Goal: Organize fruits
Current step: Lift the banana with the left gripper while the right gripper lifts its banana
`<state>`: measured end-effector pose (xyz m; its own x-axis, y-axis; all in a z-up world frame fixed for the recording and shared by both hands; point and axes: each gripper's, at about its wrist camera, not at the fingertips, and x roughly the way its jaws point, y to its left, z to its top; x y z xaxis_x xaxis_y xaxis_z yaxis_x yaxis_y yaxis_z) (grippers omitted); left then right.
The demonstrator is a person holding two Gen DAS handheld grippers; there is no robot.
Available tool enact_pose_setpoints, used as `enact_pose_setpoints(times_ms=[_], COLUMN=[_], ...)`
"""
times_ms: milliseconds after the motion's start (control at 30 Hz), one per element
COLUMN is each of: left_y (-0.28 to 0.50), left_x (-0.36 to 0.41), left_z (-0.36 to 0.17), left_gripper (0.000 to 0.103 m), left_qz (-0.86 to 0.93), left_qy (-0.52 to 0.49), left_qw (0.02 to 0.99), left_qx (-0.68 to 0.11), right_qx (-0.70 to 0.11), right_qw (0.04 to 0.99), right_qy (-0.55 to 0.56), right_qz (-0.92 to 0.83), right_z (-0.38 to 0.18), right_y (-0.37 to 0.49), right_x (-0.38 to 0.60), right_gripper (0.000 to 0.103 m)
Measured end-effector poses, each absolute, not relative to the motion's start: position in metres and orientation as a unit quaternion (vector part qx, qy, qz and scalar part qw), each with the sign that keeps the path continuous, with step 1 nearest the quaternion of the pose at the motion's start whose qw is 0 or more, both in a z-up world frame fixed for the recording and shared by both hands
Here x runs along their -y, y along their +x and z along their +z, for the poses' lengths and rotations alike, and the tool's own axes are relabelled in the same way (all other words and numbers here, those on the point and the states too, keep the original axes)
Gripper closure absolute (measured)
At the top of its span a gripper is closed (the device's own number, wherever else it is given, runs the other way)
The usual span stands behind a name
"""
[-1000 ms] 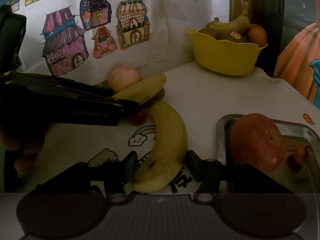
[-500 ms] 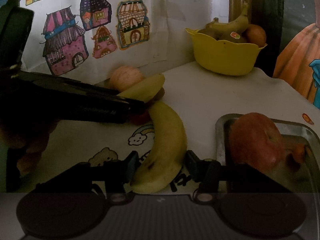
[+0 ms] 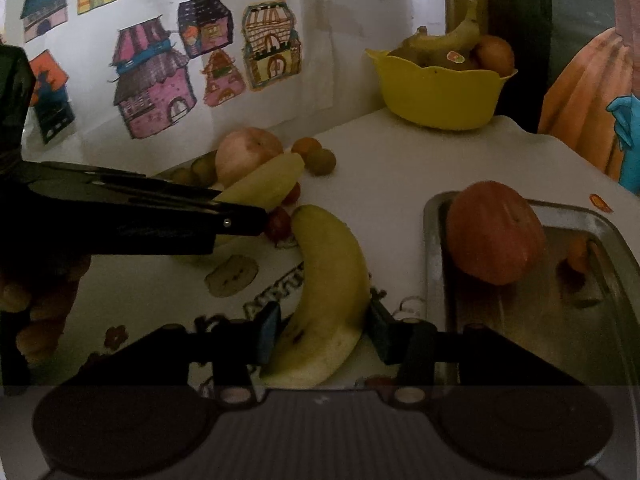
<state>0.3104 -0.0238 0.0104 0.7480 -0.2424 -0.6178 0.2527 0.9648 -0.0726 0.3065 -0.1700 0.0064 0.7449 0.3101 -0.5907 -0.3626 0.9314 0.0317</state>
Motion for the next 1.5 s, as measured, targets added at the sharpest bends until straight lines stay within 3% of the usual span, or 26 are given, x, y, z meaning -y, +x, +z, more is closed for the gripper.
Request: enact_pose_setpoints(times_ms=[533,1167,1500], left_y=[0.242,0.141,0.140], left_x=[0.004,0.017,0.020], left_z=[0.005,0.005,-0.003], left_gripper=[0.068,0.068,0.065], left_qz=[-0.116,-0.138,-0.127], left_qy=[-0.017,0.000,-0.002], left_qw=[0.927,0.926,0.928], left_qx=[-0.357,-0.352,-0.351], right_qx=[-0.317,-0.322,-0.310], right_qw=[0.929,0.928,0.935], right_qy=[-0.040,-0.015,-0.018], right_qz=[0.188,0.188,0.168], right_z=[0.002,-0.005,-0.008], right_y=[0.241,0.156,0.157], right_x=[0.169,0.178,0.171], right_gripper=[0.054,0.056,0.054])
